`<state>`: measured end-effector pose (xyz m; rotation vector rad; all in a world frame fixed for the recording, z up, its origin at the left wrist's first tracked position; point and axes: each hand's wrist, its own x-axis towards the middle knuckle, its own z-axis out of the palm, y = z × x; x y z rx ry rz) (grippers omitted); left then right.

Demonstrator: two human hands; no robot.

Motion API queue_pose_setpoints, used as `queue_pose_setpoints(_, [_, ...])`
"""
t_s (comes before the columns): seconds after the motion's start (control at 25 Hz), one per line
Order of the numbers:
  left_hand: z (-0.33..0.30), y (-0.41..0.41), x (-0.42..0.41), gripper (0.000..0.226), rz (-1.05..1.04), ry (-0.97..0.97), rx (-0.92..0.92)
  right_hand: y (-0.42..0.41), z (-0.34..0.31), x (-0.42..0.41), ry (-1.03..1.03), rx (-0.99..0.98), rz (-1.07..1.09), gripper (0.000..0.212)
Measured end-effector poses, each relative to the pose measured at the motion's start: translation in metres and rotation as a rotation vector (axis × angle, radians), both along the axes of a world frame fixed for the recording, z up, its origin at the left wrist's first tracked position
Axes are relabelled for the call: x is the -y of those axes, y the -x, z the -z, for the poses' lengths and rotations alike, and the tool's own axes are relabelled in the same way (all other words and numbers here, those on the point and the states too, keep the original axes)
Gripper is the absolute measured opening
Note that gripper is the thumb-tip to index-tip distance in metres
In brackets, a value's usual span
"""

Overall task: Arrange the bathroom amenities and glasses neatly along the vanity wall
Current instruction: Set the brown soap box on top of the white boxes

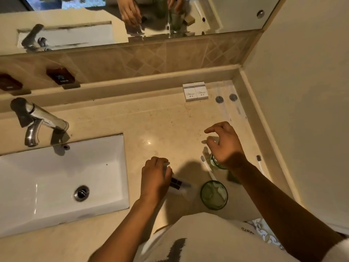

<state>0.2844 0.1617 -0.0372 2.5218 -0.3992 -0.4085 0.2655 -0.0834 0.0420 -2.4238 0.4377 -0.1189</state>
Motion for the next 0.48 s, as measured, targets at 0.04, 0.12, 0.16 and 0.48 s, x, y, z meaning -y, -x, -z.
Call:
queue_pose_setpoints(0.04, [0.0,0.005,-0.001,0.024,0.018,0.016,-0.013,0.012,-0.002,-0.001,0.004,-0.028,0.041,0.022])
queue_pose_setpoints(0.12, [-0.001,0.013,0.001,0.018,0.037,0.054,-0.031,0.035,-0.003,0.0,0.033,-0.05,0.125,0.022])
queue_pose_setpoints(0.16, [-0.002,0.016,0.003,0.016,0.055,0.076,-0.038,0.05,-0.003,0.003,0.049,-0.057,0.173,0.022])
queue_pose_setpoints(0.48, [-0.024,0.014,0.067,0.016,0.218,0.264,-0.263,0.148,0.04,0.034,-0.021,0.018,0.454,0.03])
